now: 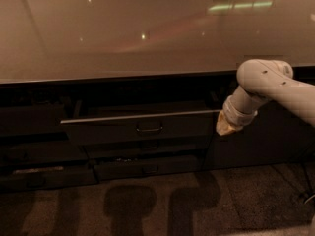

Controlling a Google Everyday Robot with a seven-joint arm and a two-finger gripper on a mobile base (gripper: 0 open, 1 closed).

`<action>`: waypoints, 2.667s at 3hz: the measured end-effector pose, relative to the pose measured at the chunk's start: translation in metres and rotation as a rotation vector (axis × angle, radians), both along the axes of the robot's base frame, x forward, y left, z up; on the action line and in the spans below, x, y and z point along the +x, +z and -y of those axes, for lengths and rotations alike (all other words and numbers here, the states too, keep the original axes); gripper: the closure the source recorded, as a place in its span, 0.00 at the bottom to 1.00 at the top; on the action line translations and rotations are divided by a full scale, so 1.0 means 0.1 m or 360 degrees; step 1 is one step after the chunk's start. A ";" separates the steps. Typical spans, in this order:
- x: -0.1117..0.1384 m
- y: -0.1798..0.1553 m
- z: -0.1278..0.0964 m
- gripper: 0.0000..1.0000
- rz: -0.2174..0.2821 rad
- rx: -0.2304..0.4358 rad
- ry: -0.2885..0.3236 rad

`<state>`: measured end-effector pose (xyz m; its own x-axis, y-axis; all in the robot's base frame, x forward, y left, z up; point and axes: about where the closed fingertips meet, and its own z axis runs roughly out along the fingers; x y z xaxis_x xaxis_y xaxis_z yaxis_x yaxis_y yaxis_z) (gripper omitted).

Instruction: Open top drawer

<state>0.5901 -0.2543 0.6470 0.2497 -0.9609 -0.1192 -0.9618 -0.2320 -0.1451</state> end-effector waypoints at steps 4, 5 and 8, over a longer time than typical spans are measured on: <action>0.08 0.07 -0.03 0.00 -0.0012 0.0015 -0.0045; 0.05 0.13 -0.08 0.00 -0.0023 0.0023 -0.0058; -0.18 0.82 -0.44 0.00 0.0167 -0.0044 0.0032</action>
Offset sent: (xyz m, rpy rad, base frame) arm 0.0000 0.0000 0.0000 0.0000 0.0000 0.0000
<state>0.5718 -0.2103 0.7289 0.2789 -0.9581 -0.0649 -0.9367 -0.2565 -0.2382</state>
